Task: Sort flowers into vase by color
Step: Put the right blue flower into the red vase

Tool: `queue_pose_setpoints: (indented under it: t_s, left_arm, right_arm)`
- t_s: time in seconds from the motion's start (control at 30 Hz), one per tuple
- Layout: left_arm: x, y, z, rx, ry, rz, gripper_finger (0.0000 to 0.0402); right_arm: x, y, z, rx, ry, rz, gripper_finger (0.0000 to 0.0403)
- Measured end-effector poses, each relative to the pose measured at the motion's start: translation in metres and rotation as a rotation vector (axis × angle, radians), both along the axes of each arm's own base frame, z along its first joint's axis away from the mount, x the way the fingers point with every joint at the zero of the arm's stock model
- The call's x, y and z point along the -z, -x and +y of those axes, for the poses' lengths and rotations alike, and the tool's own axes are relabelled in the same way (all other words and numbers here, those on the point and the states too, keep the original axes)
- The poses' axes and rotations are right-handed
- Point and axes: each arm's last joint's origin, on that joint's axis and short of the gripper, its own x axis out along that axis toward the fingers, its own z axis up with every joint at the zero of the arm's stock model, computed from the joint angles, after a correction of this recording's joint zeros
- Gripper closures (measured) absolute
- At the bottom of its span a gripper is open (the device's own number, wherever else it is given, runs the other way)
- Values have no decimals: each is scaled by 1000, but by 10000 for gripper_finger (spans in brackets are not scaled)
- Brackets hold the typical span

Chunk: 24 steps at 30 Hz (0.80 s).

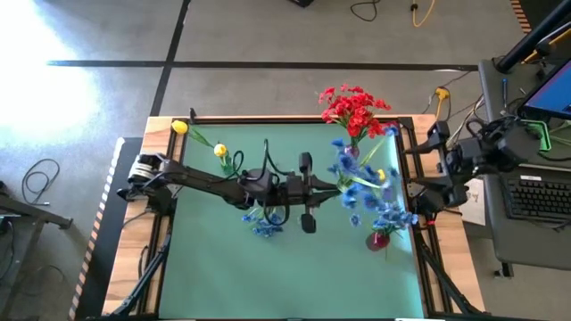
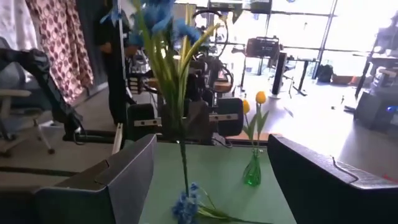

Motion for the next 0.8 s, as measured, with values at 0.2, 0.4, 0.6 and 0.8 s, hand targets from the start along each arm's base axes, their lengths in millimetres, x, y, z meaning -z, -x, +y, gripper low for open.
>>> queue_pose_setpoints:
  t_s: [0.2,0.4,0.6,0.8]
  left_arm:
    - [4,-5,1,-5,14,-107,401]
    - [8,-16,0,1,37,-130,401]
    - [7,-47,-5,-8,9,-95,401]
    - [-1,-74,-9,-13,-12,-48,401]
  right_arm:
    - [-1,-23,20,1,20,2,103]
    - [4,-49,43,0,74,26,103]
    - [6,-59,51,35,94,28,103]
    - [9,-61,52,29,94,42,103]
